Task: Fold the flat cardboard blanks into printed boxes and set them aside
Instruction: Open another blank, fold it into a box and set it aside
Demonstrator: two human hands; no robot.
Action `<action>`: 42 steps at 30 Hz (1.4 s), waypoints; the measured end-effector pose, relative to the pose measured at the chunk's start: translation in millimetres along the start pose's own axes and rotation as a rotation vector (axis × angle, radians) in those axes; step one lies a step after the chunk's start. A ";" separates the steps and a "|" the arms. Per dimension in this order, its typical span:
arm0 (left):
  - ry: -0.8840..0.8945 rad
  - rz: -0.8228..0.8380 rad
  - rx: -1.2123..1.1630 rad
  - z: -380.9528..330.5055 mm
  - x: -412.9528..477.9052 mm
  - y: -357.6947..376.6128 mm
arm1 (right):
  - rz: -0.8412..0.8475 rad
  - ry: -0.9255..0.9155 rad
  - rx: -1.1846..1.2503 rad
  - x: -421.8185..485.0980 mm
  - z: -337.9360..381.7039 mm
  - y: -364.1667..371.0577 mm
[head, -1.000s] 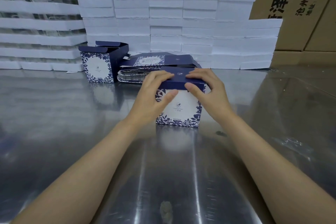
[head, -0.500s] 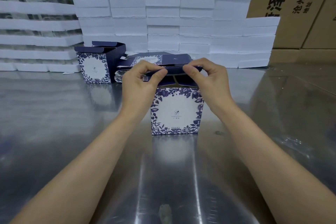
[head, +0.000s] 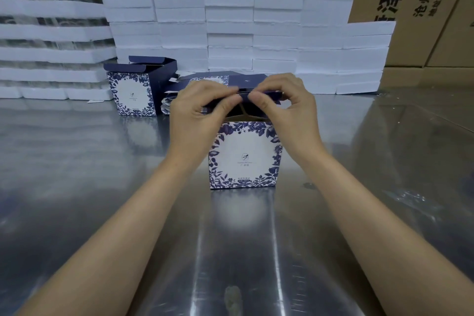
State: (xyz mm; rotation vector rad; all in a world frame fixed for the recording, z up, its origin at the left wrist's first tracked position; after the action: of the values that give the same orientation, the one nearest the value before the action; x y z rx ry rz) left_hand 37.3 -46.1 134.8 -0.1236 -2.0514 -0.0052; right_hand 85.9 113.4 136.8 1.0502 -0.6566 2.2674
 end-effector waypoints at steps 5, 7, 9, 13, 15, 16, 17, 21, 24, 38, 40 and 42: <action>0.074 0.045 0.074 0.5 3.7 -8.4 | -0.161 0.089 0.174 2.4 -12.7 -17.2; 0.180 0.041 0.158 -2.2 1.2 -6.2 | -0.174 0.099 0.169 1.6 -13.9 -17.0; 0.186 0.017 0.136 -1.4 0.8 -5.4 | -0.174 0.108 0.166 0.9 -13.5 -14.7; 0.039 0.032 0.036 10.1 2.0 -6.4 | -0.254 0.131 0.186 0.0 -13.7 -17.7; -0.124 0.103 -0.107 20.2 -0.2 -0.8 | -0.290 0.182 0.219 -2.4 -20.0 -17.9; -0.211 0.133 -0.179 25.7 -1.9 3.6 | -0.293 0.205 0.260 -3.5 -22.5 -16.7; -0.303 0.153 -0.246 30.7 -4.0 8.2 | -0.293 0.215 0.301 -4.6 -23.7 -15.2; -0.579 0.210 -0.323 51.3 -13.8 24.5 | -0.305 0.132 0.179 -9.4 -19.6 -12.6; -0.633 0.242 -0.323 55.7 -22.0 29.7 | -0.266 0.151 -0.023 -15.0 -24.0 -7.1; -0.679 0.228 -0.439 71.5 -26.0 22.2 | 0.269 0.356 0.272 -16.0 -41.5 19.6; -0.610 0.260 -0.326 70.0 -28.3 19.1 | 0.352 0.365 0.211 -21.2 -43.4 24.1; -0.548 0.297 -0.235 68.8 -30.3 19.4 | 0.409 0.379 0.199 -23.2 -47.4 24.8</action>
State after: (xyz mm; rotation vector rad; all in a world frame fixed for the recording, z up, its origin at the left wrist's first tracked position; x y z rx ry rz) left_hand -7.7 -25.5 75.1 -0.6350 -2.5520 -0.0309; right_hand 57.4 118.7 86.3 0.5727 -0.5265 2.8355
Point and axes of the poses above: each hand's wrist, its own x-axis towards the middle knuckle, its own y-axis out of the palm, z = x × y, the point moved 6 cm from there along x, towards the middle knuckle, and after that the axes turned 6 degrees about -x, right-handed, at the moved point
